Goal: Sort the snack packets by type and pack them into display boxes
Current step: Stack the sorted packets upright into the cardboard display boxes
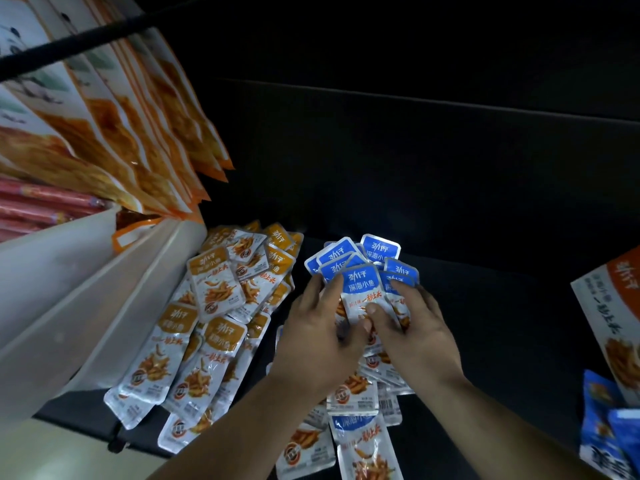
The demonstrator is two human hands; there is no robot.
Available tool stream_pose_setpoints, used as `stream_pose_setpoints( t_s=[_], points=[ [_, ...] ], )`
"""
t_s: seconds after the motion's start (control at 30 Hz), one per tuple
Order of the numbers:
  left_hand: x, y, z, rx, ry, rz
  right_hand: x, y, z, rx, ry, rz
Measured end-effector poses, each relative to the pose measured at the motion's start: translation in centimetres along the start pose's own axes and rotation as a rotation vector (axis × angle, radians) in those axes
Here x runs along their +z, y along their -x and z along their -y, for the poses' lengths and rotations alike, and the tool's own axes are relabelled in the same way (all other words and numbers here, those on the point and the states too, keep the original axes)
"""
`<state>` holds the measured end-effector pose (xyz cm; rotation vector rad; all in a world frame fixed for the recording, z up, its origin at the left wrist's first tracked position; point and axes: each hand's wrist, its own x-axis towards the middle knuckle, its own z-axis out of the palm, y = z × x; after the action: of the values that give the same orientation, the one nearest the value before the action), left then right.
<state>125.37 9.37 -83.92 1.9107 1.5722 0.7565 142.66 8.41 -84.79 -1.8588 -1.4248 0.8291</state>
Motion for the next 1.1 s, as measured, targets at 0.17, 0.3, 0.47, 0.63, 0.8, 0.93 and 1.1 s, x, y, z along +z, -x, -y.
stream_pose_setpoints(
  t_s=[0.17, 0.3, 0.47, 0.63, 0.8, 0.93, 1.1],
  points=[
    [-2.8, 4.6, 1.2, 0.03, -0.123, -0.049, -1.7, 1.2, -0.1, 0.043, -0.182, 0.032],
    [-3.0, 8.8, 2.4, -0.12, -0.228, -0.042, -2.9, 1.9, -0.5, 0.11, -0.248, 0.043],
    [-0.8, 10.9, 1.9, -0.27, -0.084, 0.125, -1.1, 3.0, -0.1, 0.127, -0.208, 0.083],
    [0.0, 10.8, 1.9, -0.241, -0.035, 0.085, 0.4, 2.9, 1.1, 0.09, -0.24, 0.108],
    [-2.9, 7.6, 0.8, -0.006, -0.099, -0.112, 0.2, 3.0, 1.6, 0.05, -0.226, 0.102],
    [-2.6, 2.4, 0.7, -0.006, -0.099, 0.011, -0.1, 3.1, 1.7, -0.005, -0.145, 0.095],
    [-1.9, 3.2, -0.4, 0.003, -0.064, -0.035, 0.4, 3.0, 0.9, -0.052, -0.005, 0.035]
  ],
)
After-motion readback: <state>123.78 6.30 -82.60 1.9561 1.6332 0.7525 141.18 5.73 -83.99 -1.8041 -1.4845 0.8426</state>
